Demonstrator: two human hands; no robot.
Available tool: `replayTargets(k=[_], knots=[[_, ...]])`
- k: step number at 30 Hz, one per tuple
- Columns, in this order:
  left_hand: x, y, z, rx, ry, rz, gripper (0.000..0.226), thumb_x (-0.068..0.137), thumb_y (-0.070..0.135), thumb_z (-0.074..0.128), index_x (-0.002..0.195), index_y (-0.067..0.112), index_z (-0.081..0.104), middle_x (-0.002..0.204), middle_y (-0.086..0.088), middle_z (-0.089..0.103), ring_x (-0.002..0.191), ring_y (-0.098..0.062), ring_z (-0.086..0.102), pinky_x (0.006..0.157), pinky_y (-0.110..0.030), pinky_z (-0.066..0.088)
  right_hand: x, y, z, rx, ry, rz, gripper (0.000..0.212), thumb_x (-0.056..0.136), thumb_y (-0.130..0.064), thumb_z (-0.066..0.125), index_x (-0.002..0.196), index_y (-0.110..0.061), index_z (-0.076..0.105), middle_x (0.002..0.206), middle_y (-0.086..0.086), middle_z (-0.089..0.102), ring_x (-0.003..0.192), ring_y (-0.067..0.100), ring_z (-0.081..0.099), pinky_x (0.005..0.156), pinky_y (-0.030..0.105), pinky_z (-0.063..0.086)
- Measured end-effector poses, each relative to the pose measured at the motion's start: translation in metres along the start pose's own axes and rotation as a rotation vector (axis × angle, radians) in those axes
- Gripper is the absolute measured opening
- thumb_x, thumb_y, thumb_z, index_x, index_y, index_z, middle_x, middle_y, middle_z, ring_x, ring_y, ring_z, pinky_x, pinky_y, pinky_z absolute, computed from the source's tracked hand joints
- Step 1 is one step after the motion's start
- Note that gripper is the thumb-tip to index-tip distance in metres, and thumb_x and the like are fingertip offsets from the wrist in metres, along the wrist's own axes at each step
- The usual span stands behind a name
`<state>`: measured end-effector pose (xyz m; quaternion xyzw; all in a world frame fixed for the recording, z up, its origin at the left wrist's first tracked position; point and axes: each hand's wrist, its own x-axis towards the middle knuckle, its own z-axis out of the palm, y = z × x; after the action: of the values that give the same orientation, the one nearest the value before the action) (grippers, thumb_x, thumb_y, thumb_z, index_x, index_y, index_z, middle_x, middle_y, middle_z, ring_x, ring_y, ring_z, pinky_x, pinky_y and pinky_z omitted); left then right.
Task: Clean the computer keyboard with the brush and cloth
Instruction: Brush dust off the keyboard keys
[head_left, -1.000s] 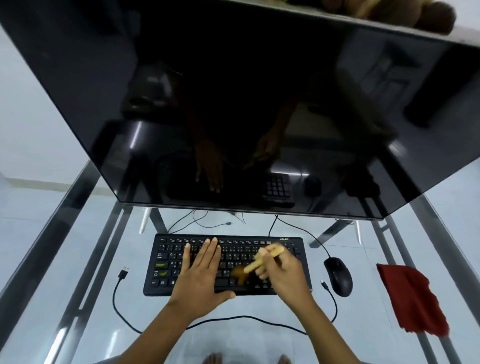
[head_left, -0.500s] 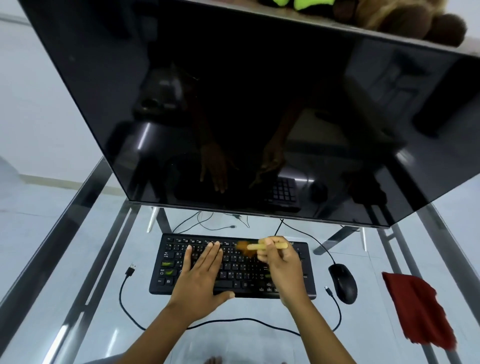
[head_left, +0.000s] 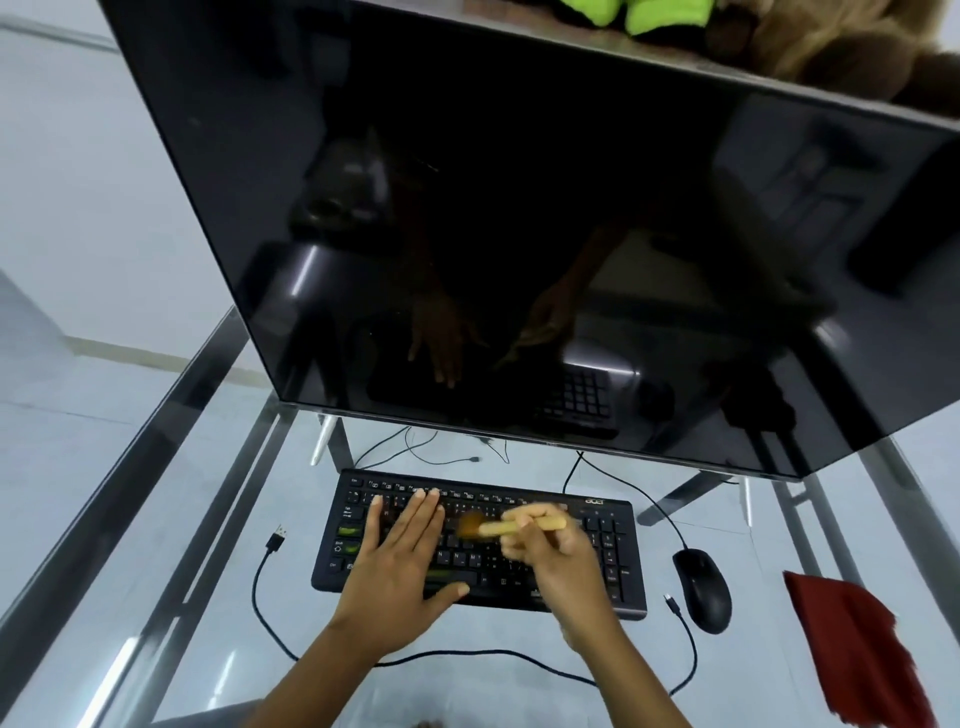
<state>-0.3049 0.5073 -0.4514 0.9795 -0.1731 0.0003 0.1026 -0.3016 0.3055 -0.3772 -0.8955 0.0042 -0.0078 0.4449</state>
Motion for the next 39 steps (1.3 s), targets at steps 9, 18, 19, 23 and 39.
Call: replayTargets(k=[9, 18, 19, 23, 39], knots=[[-0.031, -0.036, -0.005, -0.15, 0.033, -0.301, 0.106, 0.078, 0.084, 0.036, 0.152, 0.009, 0.021, 0.162, -0.006, 0.01, 0.149, -0.021, 0.005, 0.118, -0.049, -0.011, 0.016, -0.016, 0.013, -0.065, -0.095, -0.025, 0.015, 0.097, -0.014, 0.054, 0.094, -0.017, 0.069, 0.093, 0.003, 0.074, 0.09, 0.016, 0.07, 0.086, 0.03, 0.055], [-0.036, -0.051, -0.003, -0.355, 0.06, -0.385, 0.127, 0.062, 0.09, 0.049, 0.153, 0.014, 0.004, 0.161, -0.001, 0.012, 0.149, -0.013, 0.007, 0.119, -0.042, -0.011, 0.036, -0.041, 0.03, -0.027, -0.172, -0.038, 0.013, 0.092, -0.009, 0.06, 0.09, -0.018, 0.069, 0.082, -0.008, 0.074, 0.075, 0.012, 0.068, 0.069, 0.02, 0.056], [-0.035, -0.052, -0.003, -0.369, 0.066, -0.385, 0.128, 0.06, 0.09, 0.051, 0.153, 0.015, 0.004, 0.161, 0.0, 0.014, 0.148, -0.014, 0.01, 0.119, -0.041, -0.01, 0.039, -0.042, 0.031, -0.01, -0.081, -0.027, 0.015, 0.091, -0.008, 0.061, 0.087, -0.02, 0.069, 0.084, -0.011, 0.072, 0.076, 0.009, 0.067, 0.067, 0.017, 0.053], [-0.031, -0.055, -0.004, -0.429, 0.084, -0.368, 0.13, 0.057, 0.086, 0.058, 0.153, 0.015, 0.004, 0.161, 0.001, 0.015, 0.148, -0.013, 0.009, 0.119, -0.037, -0.005, 0.045, -0.046, 0.036, 0.1, -0.191, 0.034, 0.011, 0.092, -0.008, 0.059, 0.09, -0.015, 0.067, 0.083, -0.001, 0.075, 0.076, 0.017, 0.069, 0.071, 0.027, 0.058], [-0.042, -0.067, -0.013, -0.547, 0.131, -0.339, 0.122, 0.063, 0.078, 0.066, 0.154, 0.023, 0.005, 0.156, 0.011, 0.024, 0.137, 0.005, 0.004, 0.117, -0.027, 0.004, 0.051, -0.063, 0.054, 0.166, -0.274, 0.154, 0.012, 0.093, -0.009, 0.056, 0.089, -0.014, 0.066, 0.076, -0.002, 0.074, 0.071, 0.023, 0.068, 0.07, 0.029, 0.058]])
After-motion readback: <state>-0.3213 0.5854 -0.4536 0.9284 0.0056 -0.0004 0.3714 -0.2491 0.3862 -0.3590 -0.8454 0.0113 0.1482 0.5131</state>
